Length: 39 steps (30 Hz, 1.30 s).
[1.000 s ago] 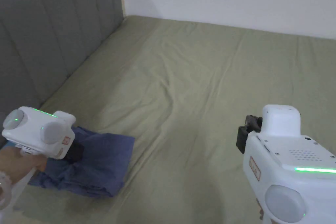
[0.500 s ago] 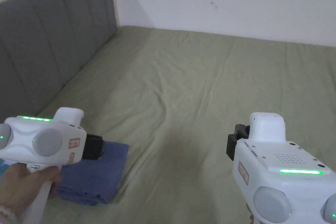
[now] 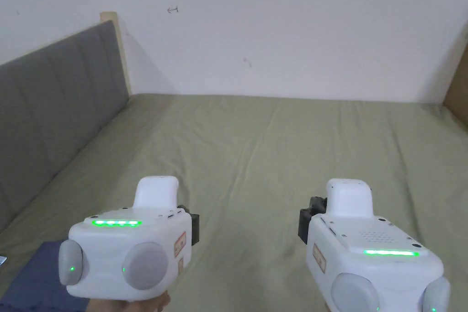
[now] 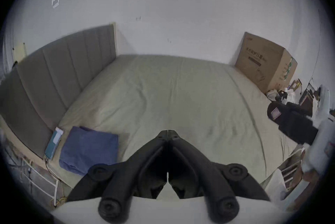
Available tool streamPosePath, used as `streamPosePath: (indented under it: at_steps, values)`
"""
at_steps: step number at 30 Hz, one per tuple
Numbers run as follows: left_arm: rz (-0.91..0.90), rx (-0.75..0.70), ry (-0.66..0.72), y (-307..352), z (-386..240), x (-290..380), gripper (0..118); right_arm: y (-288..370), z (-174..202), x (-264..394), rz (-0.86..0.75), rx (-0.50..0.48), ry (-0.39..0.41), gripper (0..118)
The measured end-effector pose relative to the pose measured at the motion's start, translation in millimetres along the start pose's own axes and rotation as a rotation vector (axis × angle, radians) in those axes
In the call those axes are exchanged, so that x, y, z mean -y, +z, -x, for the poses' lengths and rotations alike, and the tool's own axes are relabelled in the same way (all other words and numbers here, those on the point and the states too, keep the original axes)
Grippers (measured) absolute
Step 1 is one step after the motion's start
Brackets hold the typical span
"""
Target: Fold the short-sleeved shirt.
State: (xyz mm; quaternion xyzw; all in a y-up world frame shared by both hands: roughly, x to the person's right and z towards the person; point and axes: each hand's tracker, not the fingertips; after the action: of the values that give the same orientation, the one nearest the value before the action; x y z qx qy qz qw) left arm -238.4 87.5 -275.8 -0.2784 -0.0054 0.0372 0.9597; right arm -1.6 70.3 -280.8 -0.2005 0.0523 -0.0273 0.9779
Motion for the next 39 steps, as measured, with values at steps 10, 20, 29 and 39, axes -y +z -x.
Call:
streamPosePath:
  at_steps: [10, 20, 29, 39]
  values:
    - [-0.245, -0.032, -0.11, 64, -89, -31, 0, 56, -45, -49, -0.16, 0.109, 0.02, 1]
    - [-0.414, -0.127, -0.174, 93, -115, -39, 44, 92, -72, -69, -0.256, 0.15, -0.007, 2]
    - [-0.405, -0.106, -0.123, 100, -110, -36, 110, 98, -70, -64, -0.284, 0.125, -0.005, 53]
    - [-0.431, -0.041, -0.131, 102, -112, -32, 117, 90, -72, -61, -0.289, 0.097, -0.006, 93]
